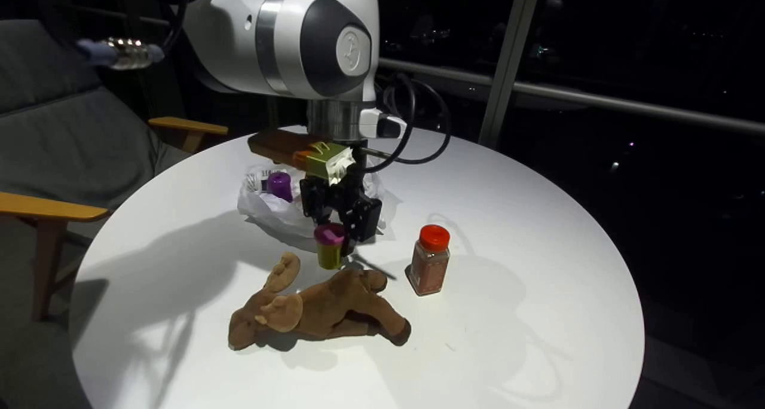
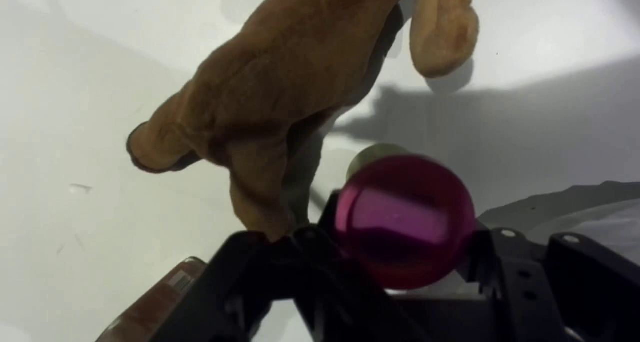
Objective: Remove the contents from the plastic bag.
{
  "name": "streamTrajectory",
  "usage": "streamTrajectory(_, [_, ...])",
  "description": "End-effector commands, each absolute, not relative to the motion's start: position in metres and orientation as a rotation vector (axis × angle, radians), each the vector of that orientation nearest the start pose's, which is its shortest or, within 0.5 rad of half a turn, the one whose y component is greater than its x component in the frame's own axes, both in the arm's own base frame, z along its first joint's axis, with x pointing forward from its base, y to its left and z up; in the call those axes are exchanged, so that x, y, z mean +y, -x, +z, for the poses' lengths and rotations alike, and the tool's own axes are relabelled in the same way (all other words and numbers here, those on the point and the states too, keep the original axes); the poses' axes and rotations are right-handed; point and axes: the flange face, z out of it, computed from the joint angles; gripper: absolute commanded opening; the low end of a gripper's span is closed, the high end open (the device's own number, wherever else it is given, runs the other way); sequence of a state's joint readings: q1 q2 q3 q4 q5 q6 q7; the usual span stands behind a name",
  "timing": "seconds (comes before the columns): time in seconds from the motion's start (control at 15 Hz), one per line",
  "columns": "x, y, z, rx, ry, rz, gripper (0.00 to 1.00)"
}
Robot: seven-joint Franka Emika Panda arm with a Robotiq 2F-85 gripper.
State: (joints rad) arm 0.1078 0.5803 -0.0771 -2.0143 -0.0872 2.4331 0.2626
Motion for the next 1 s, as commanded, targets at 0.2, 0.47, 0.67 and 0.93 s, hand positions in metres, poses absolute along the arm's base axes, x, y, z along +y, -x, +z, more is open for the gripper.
streamTrajectory(0.2, [0.027, -0.58, 0.122, 0.472, 3.191, 0.159, 0.22])
streamTrajectory(0.47, [0.036, -0.575, 0.114, 0.463, 3.205, 0.145, 0.73])
streamTrajectory(0.67, [0.038, -0.576, 0.133, 0.427, 3.231, 0.114, 0.95])
streamTrajectory(0.93, [0.043, -0.591, 0.186, 0.475, 3.237, -0.015, 1.0])
